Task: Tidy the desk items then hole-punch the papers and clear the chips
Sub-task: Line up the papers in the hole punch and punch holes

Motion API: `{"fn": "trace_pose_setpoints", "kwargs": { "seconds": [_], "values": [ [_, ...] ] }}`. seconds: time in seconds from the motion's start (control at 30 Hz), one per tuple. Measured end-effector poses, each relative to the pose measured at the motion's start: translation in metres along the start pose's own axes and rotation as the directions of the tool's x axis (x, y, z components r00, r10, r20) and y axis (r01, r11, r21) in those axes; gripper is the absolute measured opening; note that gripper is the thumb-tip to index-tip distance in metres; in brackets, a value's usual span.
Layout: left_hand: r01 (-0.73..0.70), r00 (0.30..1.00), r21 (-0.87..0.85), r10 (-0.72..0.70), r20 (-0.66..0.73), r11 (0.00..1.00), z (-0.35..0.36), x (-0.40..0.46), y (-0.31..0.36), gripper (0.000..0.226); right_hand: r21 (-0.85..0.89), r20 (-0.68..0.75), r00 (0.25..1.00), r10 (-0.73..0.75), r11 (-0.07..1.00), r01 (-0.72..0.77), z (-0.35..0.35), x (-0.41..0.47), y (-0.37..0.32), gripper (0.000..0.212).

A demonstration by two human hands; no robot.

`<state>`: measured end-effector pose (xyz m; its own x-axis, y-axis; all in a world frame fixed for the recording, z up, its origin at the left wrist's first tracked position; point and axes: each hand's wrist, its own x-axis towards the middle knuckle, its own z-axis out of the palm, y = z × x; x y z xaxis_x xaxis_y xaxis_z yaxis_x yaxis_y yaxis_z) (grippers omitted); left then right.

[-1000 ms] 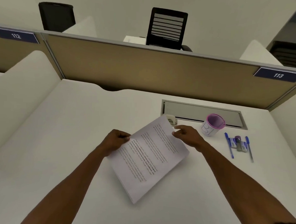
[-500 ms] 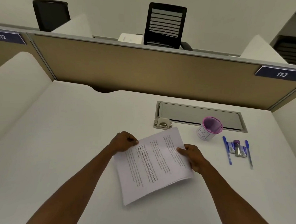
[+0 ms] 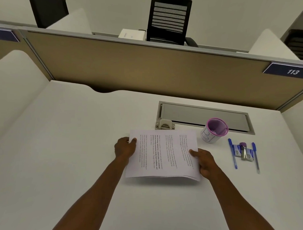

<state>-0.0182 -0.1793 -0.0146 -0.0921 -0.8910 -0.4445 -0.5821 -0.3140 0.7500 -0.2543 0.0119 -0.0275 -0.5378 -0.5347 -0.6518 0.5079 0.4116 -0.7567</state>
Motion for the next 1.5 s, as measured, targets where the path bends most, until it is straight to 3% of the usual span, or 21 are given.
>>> {"fn": "trace_pose_setpoints", "kwargs": {
  "seconds": [0.13, 0.47, 0.57, 0.67, 0.77, 0.9, 1.17, 1.5],
  "values": [
    [0.007, 1.000, -0.070, -0.007, 0.004, 0.998, 0.003, 0.003, 0.002, 0.022, -0.041, -0.041, 0.999, -0.014, 0.999, 0.013, 0.002, 0.000, 0.000, 0.013],
    [-0.087, 0.992, 0.035, 0.089, -0.087, 0.996, 0.013, 0.000, 0.000, 0.031, -0.410, -0.141, 0.977, -0.158, 0.908, 0.087, 0.015, -0.001, 0.003, 0.026],
    [-0.095, 0.989, 0.042, 0.099, -0.109, 0.995, 0.015, -0.004, 0.002, 0.031, -0.566, -0.197, 0.943, -0.267, 0.817, 0.113, 0.022, -0.008, 0.001, 0.042],
    [-0.153, 0.975, 0.029, 0.156, -0.159, 0.988, 0.016, -0.007, 0.001, 0.034, -0.622, -0.283, 0.875, -0.393, 0.770, 0.145, 0.025, -0.010, 0.003, 0.039],
    [-0.185, 0.968, 0.065, 0.193, -0.162, 0.981, 0.017, -0.007, -0.002, 0.024, -0.608, -0.361, 0.828, -0.430, 0.781, 0.141, 0.026, -0.007, 0.004, 0.030],
    [-0.168, 0.973, 0.079, 0.178, -0.146, 0.983, 0.019, -0.001, -0.005, 0.025, -0.576, -0.399, 0.821, -0.408, 0.808, 0.121, 0.026, -0.005, 0.004, 0.026],
    [-0.140, 0.979, -0.085, 0.125, -0.161, 0.986, 0.016, 0.000, -0.001, 0.032, -0.421, -0.408, 0.854, -0.323, 0.897, 0.138, 0.021, 0.000, 0.000, 0.023],
    [-0.103, 0.990, -0.038, 0.098, -0.105, 0.994, 0.017, 0.018, -0.002, 0.034, -0.345, -0.402, 0.872, -0.279, 0.928, 0.138, 0.021, 0.004, -0.002, 0.008]
  ]
}}
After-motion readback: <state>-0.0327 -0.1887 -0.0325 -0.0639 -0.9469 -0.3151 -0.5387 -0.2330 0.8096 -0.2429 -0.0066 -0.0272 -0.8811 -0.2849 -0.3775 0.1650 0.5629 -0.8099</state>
